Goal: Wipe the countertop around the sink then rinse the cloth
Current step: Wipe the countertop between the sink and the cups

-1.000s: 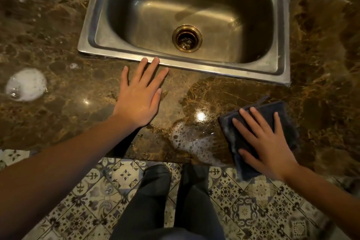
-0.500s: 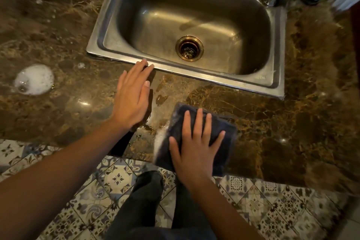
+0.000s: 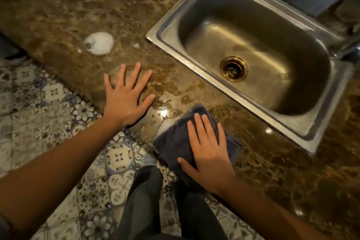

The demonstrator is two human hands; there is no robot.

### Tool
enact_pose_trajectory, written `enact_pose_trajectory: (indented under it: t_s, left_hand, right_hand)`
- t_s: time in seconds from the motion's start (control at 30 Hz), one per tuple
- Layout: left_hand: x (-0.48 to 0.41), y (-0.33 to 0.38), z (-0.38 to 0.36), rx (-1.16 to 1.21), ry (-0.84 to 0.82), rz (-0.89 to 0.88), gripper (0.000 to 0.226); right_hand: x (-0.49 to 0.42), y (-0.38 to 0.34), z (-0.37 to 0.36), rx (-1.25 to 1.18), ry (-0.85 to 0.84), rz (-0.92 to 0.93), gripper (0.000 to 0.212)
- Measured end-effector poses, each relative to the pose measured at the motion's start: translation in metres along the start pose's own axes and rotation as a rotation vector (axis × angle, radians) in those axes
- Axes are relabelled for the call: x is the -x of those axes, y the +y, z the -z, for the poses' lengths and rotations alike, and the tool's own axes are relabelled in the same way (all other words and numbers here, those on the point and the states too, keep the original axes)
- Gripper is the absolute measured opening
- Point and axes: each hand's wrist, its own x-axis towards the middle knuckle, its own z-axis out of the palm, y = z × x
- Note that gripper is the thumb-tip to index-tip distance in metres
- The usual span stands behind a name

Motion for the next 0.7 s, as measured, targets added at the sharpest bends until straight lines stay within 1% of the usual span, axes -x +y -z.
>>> enact_pose_trajectory:
  t_s: [0.07, 0.2, 0.27, 0.3, 0.33, 0.37, 0.4, 0.43, 0.47, 0.5, 0.53, 0.6, 0.67, 0.7]
  left_hand:
    - [-0.001, -0.002, 0.0, 0.004, 0.022, 0.001, 0.069]
    - [-0.008, -0.002, 0.004, 0.074, -0.024, 0.0, 0.064]
    - [-0.01, 0.003, 0.014, 0.242, -0.078, 0.11, 0.053]
    - [-0.007, 0.007, 0.021, 0.377, -0.05, 0.202, 0.05]
    - [0.002, 0.016, 0.029, 0.506, 0.068, 0.299, 0.051]
    - [0.016, 0.031, 0.038, 0.638, 0.248, 0.39, 0.053]
    - [0.032, 0.054, 0.047, 0.806, 0.467, 0.451, 0.053]
    - [0.049, 0.082, 0.057, 1.005, 0.653, 0.47, 0.051]
    - [0.063, 0.11, 0.062, 1.162, 0.769, 0.459, 0.047]
    - [0.071, 0.136, 0.061, 1.2, 0.79, 0.451, 0.045]
    - [0.074, 0.156, 0.058, 1.131, 0.737, 0.456, 0.046]
    - [0.064, 0.176, 0.042, 0.915, 0.555, 0.537, 0.056]
    - [0.048, 0.178, 0.024, 0.744, 0.397, 0.661, 0.067]
    - [0.043, 0.179, 0.017, 0.695, 0.35, 0.709, 0.071]
  right_hand:
    - [-0.009, -0.002, -0.007, 0.018, -0.03, 0.026, 0.084]
    - [-0.031, -0.014, -0.005, 0.007, -0.03, -0.04, 0.089]
    - [-0.045, -0.023, -0.004, -0.019, -0.018, -0.041, 0.09]
    - [-0.053, -0.028, -0.003, -0.027, -0.014, -0.048, 0.09]
    - [-0.061, -0.034, -0.001, -0.038, -0.01, -0.06, 0.09]
    - [-0.07, -0.04, 0.002, -0.056, -0.008, -0.079, 0.089]
    - [-0.078, -0.046, 0.007, -0.076, -0.015, -0.101, 0.087]
    - [-0.085, -0.05, 0.008, -0.093, -0.037, -0.122, 0.084]
    - [-0.089, -0.051, 0.011, -0.11, -0.045, -0.132, 0.079]
    - [-0.091, -0.048, 0.011, -0.132, -0.014, -0.122, 0.072]
    - [-0.09, -0.04, 0.012, -0.16, 0.051, -0.09, 0.063]
    - [-0.083, -0.01, 0.02, -0.251, 0.178, -0.017, 0.052]
    - [-0.078, 0.029, 0.031, -0.31, 0.234, -0.007, 0.052]
    - [-0.081, 0.048, 0.037, -0.316, 0.23, -0.046, 0.054]
